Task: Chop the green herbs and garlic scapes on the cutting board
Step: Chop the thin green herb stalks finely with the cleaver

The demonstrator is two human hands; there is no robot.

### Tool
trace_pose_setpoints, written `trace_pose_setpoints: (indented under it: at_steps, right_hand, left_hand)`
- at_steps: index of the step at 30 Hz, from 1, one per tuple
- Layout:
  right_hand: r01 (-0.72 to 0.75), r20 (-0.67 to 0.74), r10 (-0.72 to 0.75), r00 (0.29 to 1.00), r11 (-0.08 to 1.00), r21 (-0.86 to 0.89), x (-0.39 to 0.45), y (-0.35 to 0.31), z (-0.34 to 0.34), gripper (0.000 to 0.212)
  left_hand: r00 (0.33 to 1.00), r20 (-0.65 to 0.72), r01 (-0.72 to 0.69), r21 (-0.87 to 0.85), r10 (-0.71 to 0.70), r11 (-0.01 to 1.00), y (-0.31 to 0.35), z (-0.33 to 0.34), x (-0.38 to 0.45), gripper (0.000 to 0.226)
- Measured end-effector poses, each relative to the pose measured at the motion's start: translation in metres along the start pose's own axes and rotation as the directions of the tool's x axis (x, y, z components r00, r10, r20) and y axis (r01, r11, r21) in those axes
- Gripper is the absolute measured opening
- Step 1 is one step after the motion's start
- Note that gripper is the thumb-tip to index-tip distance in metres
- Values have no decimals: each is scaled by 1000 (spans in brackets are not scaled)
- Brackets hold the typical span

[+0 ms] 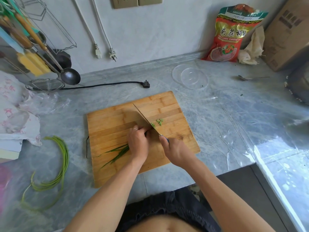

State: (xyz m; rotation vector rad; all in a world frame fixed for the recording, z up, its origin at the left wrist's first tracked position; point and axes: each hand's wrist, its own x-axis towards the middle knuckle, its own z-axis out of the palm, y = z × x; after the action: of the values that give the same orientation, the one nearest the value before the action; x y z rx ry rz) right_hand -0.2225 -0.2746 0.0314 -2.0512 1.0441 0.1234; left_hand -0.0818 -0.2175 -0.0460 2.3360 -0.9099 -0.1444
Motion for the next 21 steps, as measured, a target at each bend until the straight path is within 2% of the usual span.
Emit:
trace_pose_setpoints:
  at_steps: [2,7,12,15,19,21]
  right_hand:
    - [6,4,-6,1000,999,33,1,-3,0,45]
    - [-58,-54,62,997,996,62,-3,15,3,64]
    - [-53,-59,56,997,997,54,-2,15,-8,61]
    - [-40,-59,45,997,996,77,-8,16,-8,62]
    - [4,-46,0,999,996,88,-19,10,-7,62]
    - [15,-18,-13,1000,997,74,-22,6,-6,61]
  left_hand:
    - [1000,14,-11,30,10,1000,-5,1,0,21]
    - [997,5,-78,64,78,995,-4,-2,-6,17]
    - [991,40,-127,62,125,990,-7,-4,-5,15]
    - [994,56,-92,-32,94,995,-6,-7,-2,20]
    - [1000,8,0,-237,2,972,-1,-13,-5,14]
    - [1000,-11,-3,-262,0,965,-1,-12,-5,12]
